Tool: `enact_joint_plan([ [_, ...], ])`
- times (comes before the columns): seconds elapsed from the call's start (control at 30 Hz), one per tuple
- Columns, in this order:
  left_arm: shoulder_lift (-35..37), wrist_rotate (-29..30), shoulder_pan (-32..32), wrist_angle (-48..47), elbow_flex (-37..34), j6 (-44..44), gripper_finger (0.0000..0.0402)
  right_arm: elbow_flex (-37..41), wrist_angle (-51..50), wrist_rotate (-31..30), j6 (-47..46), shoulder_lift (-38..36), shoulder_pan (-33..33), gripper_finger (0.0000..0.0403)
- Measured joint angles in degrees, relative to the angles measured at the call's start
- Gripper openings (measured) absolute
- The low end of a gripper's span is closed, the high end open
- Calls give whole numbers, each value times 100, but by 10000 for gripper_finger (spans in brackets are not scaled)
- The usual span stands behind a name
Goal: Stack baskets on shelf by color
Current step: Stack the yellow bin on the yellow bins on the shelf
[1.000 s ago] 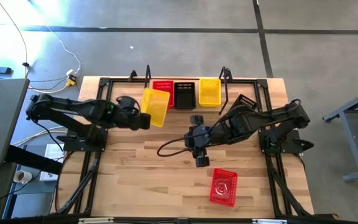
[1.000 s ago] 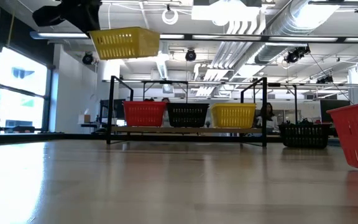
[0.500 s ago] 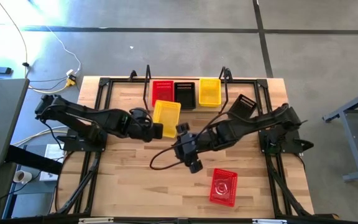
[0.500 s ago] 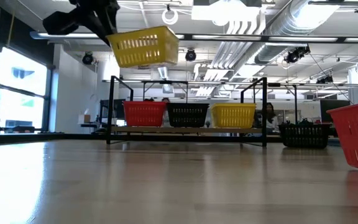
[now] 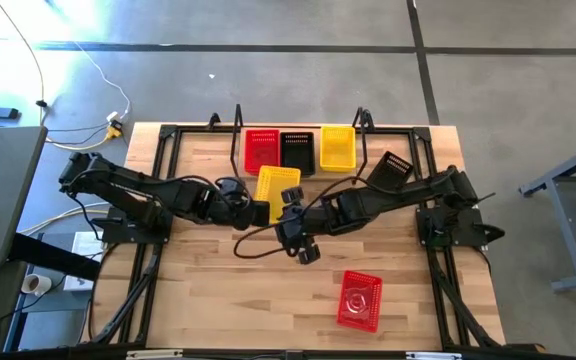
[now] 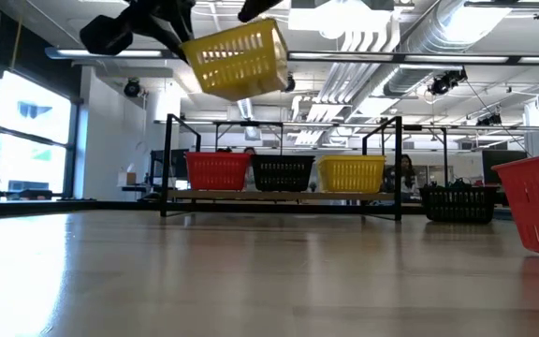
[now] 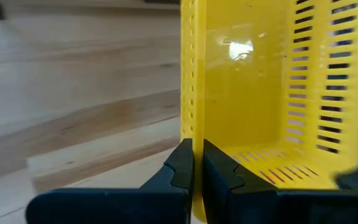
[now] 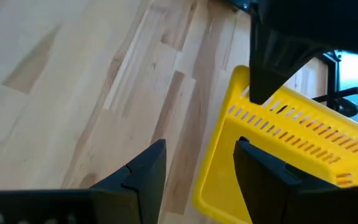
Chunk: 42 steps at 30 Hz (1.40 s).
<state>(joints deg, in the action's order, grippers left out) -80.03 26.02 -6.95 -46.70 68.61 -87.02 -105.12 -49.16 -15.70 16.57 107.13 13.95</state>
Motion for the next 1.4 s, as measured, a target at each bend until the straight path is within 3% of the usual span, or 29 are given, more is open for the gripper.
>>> enact_joint_plan([
  [0.4,0,57,-29,576,1,144,3,0,-493,118,-459,0,-203,163],
  [0.5,0,86,-25,633,1,170,3,0,-589,116,-650,0,-244,132],
  [0.73,0,301,-27,741,-1,329,11,0,-628,172,-929,0,-296,12],
  [0.97,0,348,65,771,-1,987,43,-2,-655,155,-1410,-2,-314,3],
  [1.4,36,-524,656,793,-1,2897,144,-1,-984,269,-2922,-2,-154,1],
])
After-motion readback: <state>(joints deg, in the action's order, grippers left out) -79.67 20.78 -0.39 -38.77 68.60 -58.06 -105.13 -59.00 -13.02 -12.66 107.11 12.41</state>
